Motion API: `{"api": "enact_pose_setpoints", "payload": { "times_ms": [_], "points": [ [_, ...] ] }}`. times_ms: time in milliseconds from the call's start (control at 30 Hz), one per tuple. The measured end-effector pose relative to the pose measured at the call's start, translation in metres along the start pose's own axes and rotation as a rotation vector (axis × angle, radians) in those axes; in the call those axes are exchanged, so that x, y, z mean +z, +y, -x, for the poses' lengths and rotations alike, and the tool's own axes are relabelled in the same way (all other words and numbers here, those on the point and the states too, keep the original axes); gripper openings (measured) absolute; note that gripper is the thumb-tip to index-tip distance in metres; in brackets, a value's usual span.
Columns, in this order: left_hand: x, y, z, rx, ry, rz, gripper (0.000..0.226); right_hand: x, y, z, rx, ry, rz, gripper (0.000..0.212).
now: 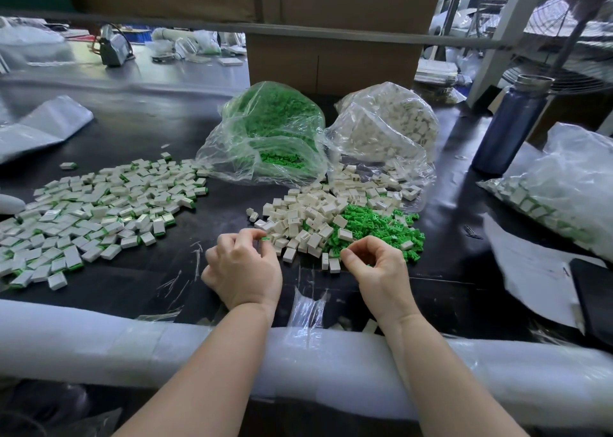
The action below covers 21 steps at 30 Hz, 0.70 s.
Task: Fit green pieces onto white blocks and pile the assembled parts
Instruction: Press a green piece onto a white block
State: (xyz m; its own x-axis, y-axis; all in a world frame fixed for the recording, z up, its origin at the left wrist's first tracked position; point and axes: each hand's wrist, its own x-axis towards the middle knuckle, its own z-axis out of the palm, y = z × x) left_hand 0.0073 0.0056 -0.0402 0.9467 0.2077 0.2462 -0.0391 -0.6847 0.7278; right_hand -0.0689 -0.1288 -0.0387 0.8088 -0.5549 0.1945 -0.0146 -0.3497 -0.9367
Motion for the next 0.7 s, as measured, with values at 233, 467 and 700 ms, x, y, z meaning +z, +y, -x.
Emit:
{"api": "enact_pose_setpoints", "payload": {
  "times_ms": [233,467,700],
  "points": [
    [-0.0008,-0.0032,-0.0047,-0.102,-0.155,-0.083,0.016,-0.0006,0.0031,-0.0011,0.016,0.019,0.030,0.016],
    [-0.0032,-0.0013,-0.0048,-0.157,-0.129,-0.076,0.020,-0.0005,0.0020,-0.0008,0.025,0.012,0.052,0.014],
    [-0.0004,-0.0017,-0.0025,0.005,-0.249,-0.160,0.029,-0.0001,0.0030,-0.0015,0.029,0.030,0.073,0.015]
  ]
}}
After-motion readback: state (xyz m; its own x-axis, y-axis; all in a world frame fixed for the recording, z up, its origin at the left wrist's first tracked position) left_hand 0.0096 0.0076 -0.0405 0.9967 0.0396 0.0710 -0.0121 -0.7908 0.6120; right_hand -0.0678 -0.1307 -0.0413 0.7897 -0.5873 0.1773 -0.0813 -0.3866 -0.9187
